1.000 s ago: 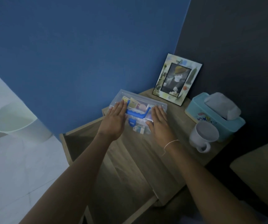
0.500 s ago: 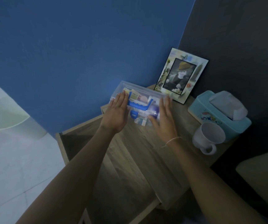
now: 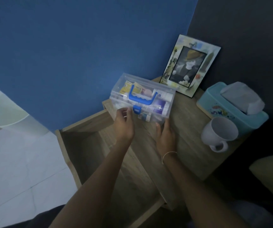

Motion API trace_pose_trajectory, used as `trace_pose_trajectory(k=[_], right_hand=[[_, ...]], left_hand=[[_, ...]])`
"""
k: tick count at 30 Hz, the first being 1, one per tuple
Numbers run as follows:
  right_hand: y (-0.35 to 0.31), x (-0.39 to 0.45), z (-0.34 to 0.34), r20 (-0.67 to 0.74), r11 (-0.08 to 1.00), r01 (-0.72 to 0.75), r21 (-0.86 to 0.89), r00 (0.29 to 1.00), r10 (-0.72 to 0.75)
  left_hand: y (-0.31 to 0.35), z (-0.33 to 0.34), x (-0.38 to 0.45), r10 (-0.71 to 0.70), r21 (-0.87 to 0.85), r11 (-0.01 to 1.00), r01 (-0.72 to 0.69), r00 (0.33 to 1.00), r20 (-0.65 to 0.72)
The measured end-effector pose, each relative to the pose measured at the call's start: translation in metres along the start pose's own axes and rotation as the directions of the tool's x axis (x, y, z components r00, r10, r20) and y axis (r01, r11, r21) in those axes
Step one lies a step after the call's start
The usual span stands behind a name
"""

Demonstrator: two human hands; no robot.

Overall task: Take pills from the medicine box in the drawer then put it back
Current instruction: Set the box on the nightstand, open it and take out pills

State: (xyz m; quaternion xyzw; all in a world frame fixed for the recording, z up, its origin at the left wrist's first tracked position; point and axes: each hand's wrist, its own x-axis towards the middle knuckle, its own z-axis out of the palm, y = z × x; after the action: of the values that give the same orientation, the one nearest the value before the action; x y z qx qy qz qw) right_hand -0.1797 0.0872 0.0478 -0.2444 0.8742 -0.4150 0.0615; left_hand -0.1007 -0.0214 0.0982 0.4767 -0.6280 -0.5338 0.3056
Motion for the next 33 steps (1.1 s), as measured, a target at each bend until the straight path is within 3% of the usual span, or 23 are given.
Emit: trace_pose_trajectory(k=[4,9,12,17,29,33], right_hand=[[0.000,-0.001,0.000,0.001,0.999,-0.021,-0.038,1.000,0.021],[-0.001,0.000,0.001,0.016,0.990,0.002,-0.141,1.000,0.000],[-0.001,0.000,0.005,0.006,0.969,0.010,-0.246,1.000,-0.009],[-0.003,-0.002,0.004,-0.006,0.973,0.023,-0.231,1.000,-0.025],[-0.003,-0.001,0.001,0.043,0.976,-0.014,-0.217,0.999,0.024],[-0.003,-0.001,0.002,0.046,0.983,-0.033,-0.178,0.998,0.042]], left_hand=[[0.005,0.004,0.005,-0.138,-0.182,0.972,0.149,0.988,0.072],[0.008,0.003,0.013,-0.201,-0.196,0.955,0.225,0.970,0.135],[0.011,0.002,0.016,-0.207,-0.165,0.959,0.228,0.969,0.137],[0.020,0.000,0.015,-0.193,-0.064,0.977,0.202,0.973,0.123],[0.027,-0.008,0.007,-0.066,-0.002,0.998,0.067,0.993,0.094],[0.028,-0.007,0.008,-0.107,-0.054,0.992,0.114,0.986,0.128]])
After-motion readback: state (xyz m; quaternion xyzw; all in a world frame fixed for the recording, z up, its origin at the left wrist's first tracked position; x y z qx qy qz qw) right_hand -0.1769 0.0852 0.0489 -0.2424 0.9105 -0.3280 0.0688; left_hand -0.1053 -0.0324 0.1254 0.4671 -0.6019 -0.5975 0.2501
